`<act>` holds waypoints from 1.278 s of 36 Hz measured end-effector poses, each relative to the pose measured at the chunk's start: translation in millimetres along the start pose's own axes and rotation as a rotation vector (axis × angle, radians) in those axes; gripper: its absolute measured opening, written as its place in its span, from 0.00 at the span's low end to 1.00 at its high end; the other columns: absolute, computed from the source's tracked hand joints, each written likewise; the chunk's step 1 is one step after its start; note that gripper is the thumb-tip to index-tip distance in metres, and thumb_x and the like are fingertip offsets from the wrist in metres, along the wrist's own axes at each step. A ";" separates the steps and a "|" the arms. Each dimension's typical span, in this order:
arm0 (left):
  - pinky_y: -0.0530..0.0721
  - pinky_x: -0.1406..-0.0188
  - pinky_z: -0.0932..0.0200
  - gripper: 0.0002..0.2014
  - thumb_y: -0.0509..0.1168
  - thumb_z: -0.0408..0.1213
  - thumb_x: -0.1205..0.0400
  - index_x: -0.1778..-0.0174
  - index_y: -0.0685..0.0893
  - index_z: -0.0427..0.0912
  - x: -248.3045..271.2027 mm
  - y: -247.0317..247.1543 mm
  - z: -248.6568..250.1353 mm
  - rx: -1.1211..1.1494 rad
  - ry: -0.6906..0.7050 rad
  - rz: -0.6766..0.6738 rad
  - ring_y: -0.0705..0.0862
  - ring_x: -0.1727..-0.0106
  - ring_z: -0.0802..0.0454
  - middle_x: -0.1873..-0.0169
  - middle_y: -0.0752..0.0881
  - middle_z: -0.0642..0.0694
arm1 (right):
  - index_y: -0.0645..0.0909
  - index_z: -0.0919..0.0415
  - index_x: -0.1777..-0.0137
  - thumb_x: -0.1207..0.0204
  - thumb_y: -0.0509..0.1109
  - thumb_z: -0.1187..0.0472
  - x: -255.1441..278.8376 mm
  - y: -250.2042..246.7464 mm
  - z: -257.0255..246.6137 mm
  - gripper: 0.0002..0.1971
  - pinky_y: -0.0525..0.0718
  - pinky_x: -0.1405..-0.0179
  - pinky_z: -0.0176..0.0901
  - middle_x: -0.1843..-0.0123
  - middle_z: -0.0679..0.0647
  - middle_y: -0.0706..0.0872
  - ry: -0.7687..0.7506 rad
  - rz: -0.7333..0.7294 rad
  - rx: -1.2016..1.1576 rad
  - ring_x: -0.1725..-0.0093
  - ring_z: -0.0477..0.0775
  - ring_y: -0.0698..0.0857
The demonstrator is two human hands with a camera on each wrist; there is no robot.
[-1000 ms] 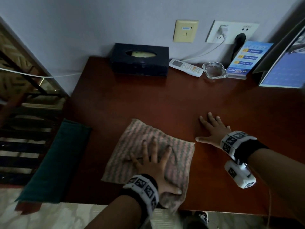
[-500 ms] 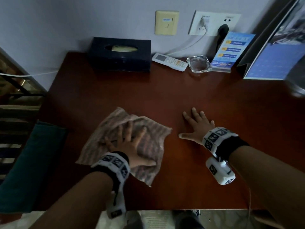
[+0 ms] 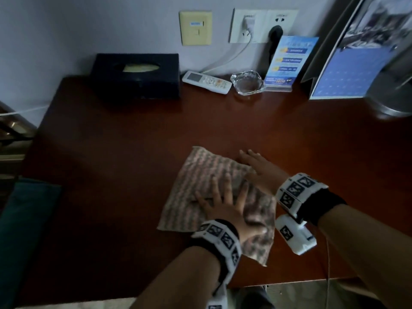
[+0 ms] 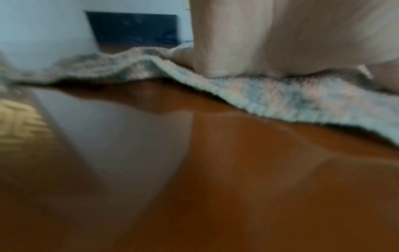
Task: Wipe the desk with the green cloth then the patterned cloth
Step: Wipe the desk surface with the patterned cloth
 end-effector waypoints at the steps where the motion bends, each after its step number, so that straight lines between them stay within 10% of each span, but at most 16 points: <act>1: 0.27 0.42 0.14 0.53 0.50 0.79 0.31 0.25 0.21 0.62 -2.0 1.0 8.2 -0.001 0.016 0.000 0.15 0.30 0.32 0.29 0.15 0.45 | 0.42 0.40 0.16 0.15 0.55 0.53 3.8 -0.8 2.8 0.32 0.45 0.17 0.55 0.14 0.44 0.41 -0.007 0.017 0.005 0.16 0.48 0.42; 9: 0.20 0.41 0.21 0.45 0.50 0.68 0.20 0.20 0.29 0.54 -7.0 1.4 68.9 -0.007 0.222 -0.023 0.20 0.25 0.37 0.22 0.24 0.46 | 0.51 0.47 0.17 0.15 0.57 0.60 35.6 -8.4 2.3 0.29 0.42 0.19 0.51 0.14 0.49 0.49 -0.103 0.192 -0.063 0.16 0.50 0.47; 17: 0.57 0.22 0.40 0.18 0.55 0.39 0.15 0.30 0.77 0.53 18.1 -68.3 24.7 0.123 0.380 0.352 0.71 0.28 0.51 0.29 0.76 0.53 | 0.53 0.48 0.17 0.14 0.56 0.58 49.4 -0.8 1.3 0.27 0.41 0.18 0.52 0.14 0.50 0.47 -0.111 0.290 -0.205 0.16 0.51 0.43; 25: 0.41 0.22 0.32 0.26 0.49 0.47 0.13 0.18 0.51 0.58 9.3 -78.2 -68.7 0.135 -0.044 0.356 0.40 0.16 0.48 0.17 0.43 0.51 | 0.39 0.32 0.19 0.19 0.50 0.36 54.5 66.8 -24.2 0.32 0.36 0.26 0.79 0.19 0.46 0.24 -0.004 0.032 0.206 0.20 0.57 0.24; 32: 0.41 0.22 0.30 0.31 0.48 0.53 0.13 0.18 0.37 0.60 -4.4 -53.3 -55.1 0.037 -0.052 0.235 0.32 0.18 0.46 0.19 0.31 0.50 | 0.33 0.27 0.23 0.26 0.51 0.26 49.9 76.6 -5.8 0.38 0.25 0.32 0.79 0.22 0.41 0.19 0.028 0.057 0.285 0.22 0.54 0.21; 46: 0.33 0.26 0.27 0.49 0.49 0.74 0.25 0.22 0.25 0.55 -25.0 -29.9 0.0 -0.068 -0.027 0.095 0.22 0.22 0.42 0.24 0.20 0.44 | 0.35 0.23 0.24 0.24 0.52 0.30 76.3 7.2 166.1 0.34 0.37 0.27 0.79 0.19 0.40 0.24 0.396 0.207 0.086 0.19 0.55 0.27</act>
Point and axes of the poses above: each hand's wrist, its own x-axis away from the middle knuckle, its own y-axis out of the palm, z = x × y, the point moved 10 cm from there along -x, towards the middle knuckle
